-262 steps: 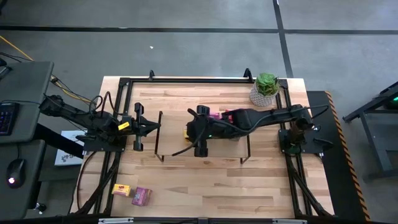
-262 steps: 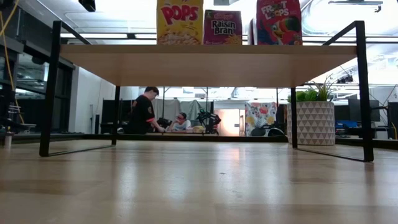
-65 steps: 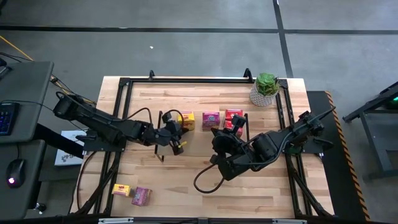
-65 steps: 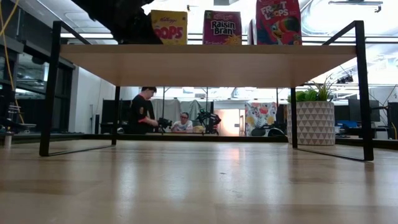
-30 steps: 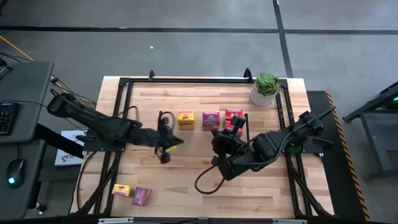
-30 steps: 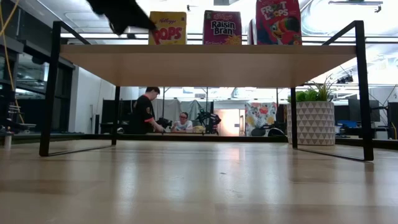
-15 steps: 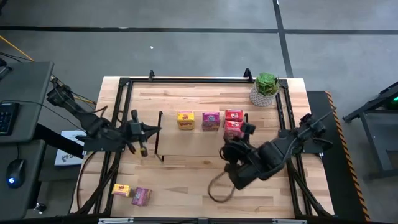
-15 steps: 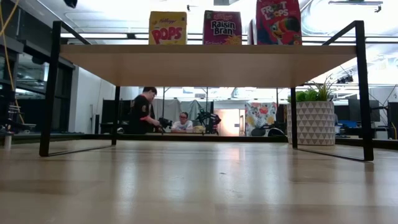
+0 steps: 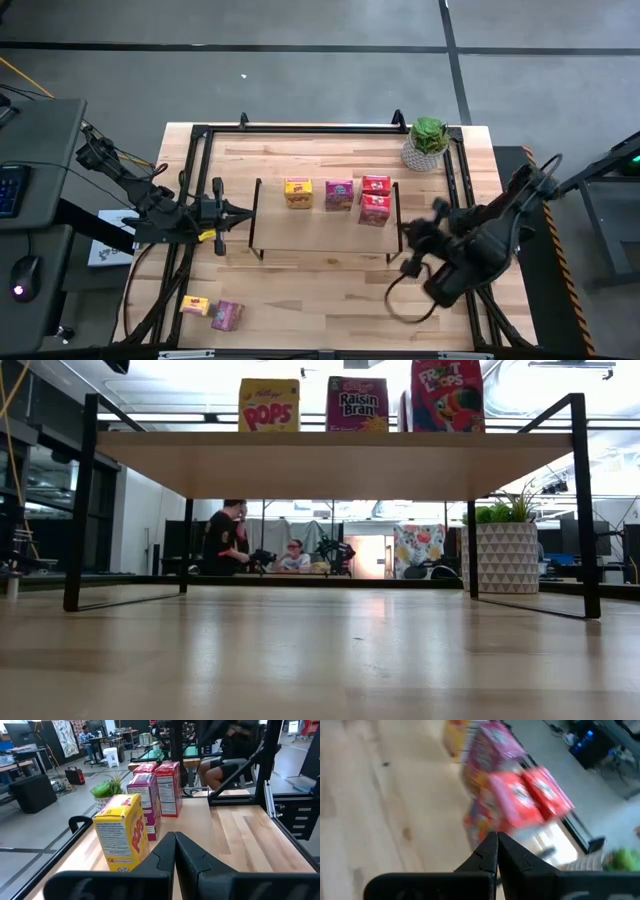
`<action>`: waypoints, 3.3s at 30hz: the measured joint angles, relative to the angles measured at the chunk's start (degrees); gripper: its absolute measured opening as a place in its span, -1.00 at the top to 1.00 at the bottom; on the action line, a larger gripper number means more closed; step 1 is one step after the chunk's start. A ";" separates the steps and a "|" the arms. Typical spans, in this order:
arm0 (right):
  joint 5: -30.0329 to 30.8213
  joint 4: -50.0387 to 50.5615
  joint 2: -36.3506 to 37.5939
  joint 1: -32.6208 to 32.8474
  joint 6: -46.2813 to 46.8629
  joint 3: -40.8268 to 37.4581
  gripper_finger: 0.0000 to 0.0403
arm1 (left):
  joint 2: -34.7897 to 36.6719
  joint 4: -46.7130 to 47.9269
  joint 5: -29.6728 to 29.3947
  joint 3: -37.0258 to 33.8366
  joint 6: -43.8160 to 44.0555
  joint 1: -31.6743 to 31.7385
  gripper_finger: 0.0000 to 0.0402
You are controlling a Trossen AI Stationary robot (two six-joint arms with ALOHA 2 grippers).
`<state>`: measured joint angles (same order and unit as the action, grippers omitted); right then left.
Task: Stack cereal on shelf
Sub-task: Put the purple cereal box on the shelf aligned with the purple box
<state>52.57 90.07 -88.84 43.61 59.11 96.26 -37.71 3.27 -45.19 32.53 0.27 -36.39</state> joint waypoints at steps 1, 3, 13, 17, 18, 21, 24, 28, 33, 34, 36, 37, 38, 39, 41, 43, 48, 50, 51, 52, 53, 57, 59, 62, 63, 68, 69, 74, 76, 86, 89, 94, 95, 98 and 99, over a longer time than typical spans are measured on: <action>0.80 -0.11 2.59 0.62 3.18 -3.50 1.00 | 0.04 0.22 0.00 -0.02 -0.53 -0.01 1.00; 2.57 -0.17 7.56 2.53 10.14 -10.44 1.00 | 0.02 0.15 0.07 -0.02 -1.28 -0.01 1.00; 29.82 -39.19 23.48 9.00 1.32 -40.98 1.00 | -0.39 -0.16 -0.33 -0.02 -1.46 -0.01 1.00; 34.21 -56.44 23.58 7.29 -13.80 -47.36 1.00 | -0.54 -0.20 -0.49 -0.02 -1.34 -0.01 1.00; 33.92 -59.69 23.58 6.88 -17.09 -48.13 1.00 | -0.63 -0.20 -0.77 -0.02 -0.85 -0.01 1.00; 32.17 -65.72 23.58 6.20 -23.96 -49.18 1.00 | -0.83 -0.24 -2.05 -0.02 0.04 -0.01 1.00; 29.59 -68.21 23.58 6.15 -29.22 -49.12 1.00 | -1.27 -0.03 -2.10 -0.02 0.11 -0.01 1.00; 29.38 -70.21 23.58 6.15 -32.39 -49.04 1.00 | -1.86 -0.01 -2.09 -0.02 0.61 -0.01 1.00; 14.84 -72.78 23.58 3.67 -37.98 -49.01 1.00 | -2.33 -0.02 -2.10 0.02 0.59 -0.01 1.00; 10.07 -75.09 23.56 2.70 -40.81 -49.01 1.00 | -2.28 -0.26 -2.10 0.02 0.59 -0.01 1.00; 1.84 -81.78 23.56 0.77 -48.53 -49.01 1.00 | -2.27 -0.22 -2.11 0.02 0.59 -0.01 1.00; -1.99 -85.54 23.56 -0.11 -53.50 -49.01 1.00 | -2.29 -0.20 -2.10 0.02 0.59 -0.01 1.00; -5.57 -89.19 23.56 -1.02 -58.58 -49.01 1.00 | -2.29 -0.21 -2.10 0.02 0.59 -0.01 1.00; -9.29 -92.38 23.56 -1.83 -63.37 -49.00 1.00 | -2.27 -0.24 -2.10 0.02 0.59 -0.01 1.00; -15.45 -95.65 23.93 -3.07 -70.53 -48.95 1.00 | -2.29 -0.15 -2.10 0.02 0.61 -0.01 1.00; -17.70 -94.00 25.43 -3.62 -72.25 -48.95 1.00 | -2.27 -0.13 -2.10 0.02 0.73 -0.02 1.00; -15.31 -86.05 33.36 -3.71 -64.57 -50.37 1.00 | -2.27 -0.01 -1.90 0.02 1.12 -0.10 1.00; -15.18 -86.04 37.82 -3.73 -62.78 -53.01 1.00 | -2.27 -0.02 -1.90 0.02 1.12 -0.08 1.00; -15.49 -86.27 40.36 -3.75 -62.30 -54.87 1.00 | -2.27 -0.07 -1.88 0.02 1.12 -0.08 1.00; -15.83 -86.96 42.87 -3.81 -61.67 -56.95 1.00 | -2.27 -0.12 -1.88 0.02 1.13 -0.08 1.00; -16.04 -88.17 45.35 -3.88 -61.50 -59.27 1.00 | -2.27 -0.11 -1.88 0.02 1.14 -0.08 1.00; -18.28 -97.59 54.15 -3.88 -63.36 -68.66 1.00 | -2.27 -0.11 -1.88 0.02 1.09 -0.08 1.00; -20.25 -102.69 56.92 -3.86 -65.27 -72.44 1.00 | -2.37 -0.17 -1.89 0.02 1.09 0.03 1.00; -20.08 -108.70 58.91 -3.88 -67.91 -75.91 1.00 | -3.10 -0.33 -1.57 0.00 1.80 0.58 0.98; -19.74 -109.47 59.08 -3.88 -68.78 -76.49 1.00 | -3.19 -0.63 -0.79 0.00 2.67 0.92 0.94; -18.53 -111.58 58.39 -3.88 -72.38 -76.66 1.00 | -3.64 -2.89 9.62 0.95 5.04 2.42 0.61; -18.59 -111.69 58.40 -3.88 -72.82 -76.66 1.00 | -4.01 -3.83 11.20 0.98 5.01 2.62 0.51; -18.57 -111.81 58.40 -3.88 -73.11 -76.66 1.00 | -6.19 -6.39 12.08 0.98 6.97 2.79 0.01; -18.57 -111.80 58.40 -3.88 -73.09 -76.66 1.00 | -7.34 -6.89 12.11 0.98 7.19 2.79 -0.17; -18.57 -111.78 58.38 -3.88 -72.91 -76.66 1.00 | -13.62 -0.51 13.38 11.60 10.80 1.47 -0.52; -18.55 -111.74 58.38 -3.88 -72.91 -76.66 1.00 | -18.23 13.97 10.82 20.95 19.34 -0.06 -0.52; -18.55 -111.29 58.36 -3.88 -72.91 -76.66 1.00 | -30.25 45.42 13.30 35.41 49.26 -3.59 -0.52; -18.55 -111.13 58.38 -3.88 -72.91 -76.66 1.00 | -32.91 50.41 15.23 37.15 55.76 -4.42 -0.52; -18.53 -110.39 58.38 -3.88 -72.91 -76.66 1.00 | -40.14 59.15 20.80 39.97 72.74 -7.62 -0.52; -18.49 -110.38 58.39 -3.88 -72.91 -76.66 1.00 | -42.19 60.56 22.61 40.20 77.57 -8.78 -0.52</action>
<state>34.08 -20.32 -30.44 39.72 -13.80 19.59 -79.91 63.83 -22.59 72.74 77.85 -45.17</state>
